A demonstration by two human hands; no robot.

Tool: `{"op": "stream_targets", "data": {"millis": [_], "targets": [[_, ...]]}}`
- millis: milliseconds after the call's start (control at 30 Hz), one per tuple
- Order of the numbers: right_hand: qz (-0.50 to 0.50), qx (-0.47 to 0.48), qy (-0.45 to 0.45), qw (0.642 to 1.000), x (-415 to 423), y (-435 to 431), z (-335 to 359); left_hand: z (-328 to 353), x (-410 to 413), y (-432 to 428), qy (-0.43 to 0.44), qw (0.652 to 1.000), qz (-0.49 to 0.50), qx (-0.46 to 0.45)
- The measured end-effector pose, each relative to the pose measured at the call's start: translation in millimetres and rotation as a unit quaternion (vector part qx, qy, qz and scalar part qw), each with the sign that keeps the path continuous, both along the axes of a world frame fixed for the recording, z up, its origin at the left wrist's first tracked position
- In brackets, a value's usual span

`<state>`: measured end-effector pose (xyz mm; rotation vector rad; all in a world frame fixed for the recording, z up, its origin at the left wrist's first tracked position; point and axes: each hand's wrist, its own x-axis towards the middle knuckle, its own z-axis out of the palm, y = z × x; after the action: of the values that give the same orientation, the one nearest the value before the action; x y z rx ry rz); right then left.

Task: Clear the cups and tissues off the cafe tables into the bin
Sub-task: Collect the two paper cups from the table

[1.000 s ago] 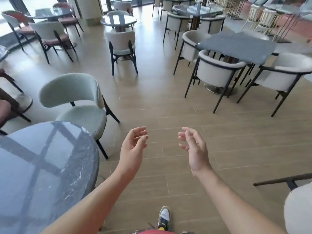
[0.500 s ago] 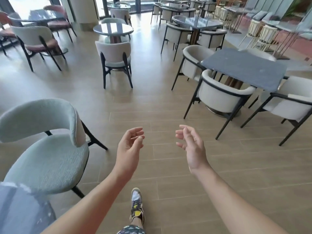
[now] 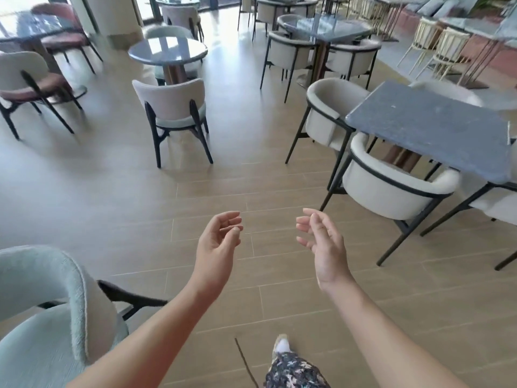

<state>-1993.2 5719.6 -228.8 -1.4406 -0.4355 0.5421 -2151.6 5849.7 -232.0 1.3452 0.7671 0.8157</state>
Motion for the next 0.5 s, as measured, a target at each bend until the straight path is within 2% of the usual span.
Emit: {"op": "stream_targets", "data": {"millis": [267, 500], "targets": [[0.01, 0.014, -0.005, 1.0, 168, 171, -28, -21, 167, 167, 0.002, 1.0, 0.004, 0.009], [0.046, 0.018, -0.013, 0.999, 324, 342, 0, 1, 309, 322, 0.003, 0.999, 0.035, 0.009]]}}
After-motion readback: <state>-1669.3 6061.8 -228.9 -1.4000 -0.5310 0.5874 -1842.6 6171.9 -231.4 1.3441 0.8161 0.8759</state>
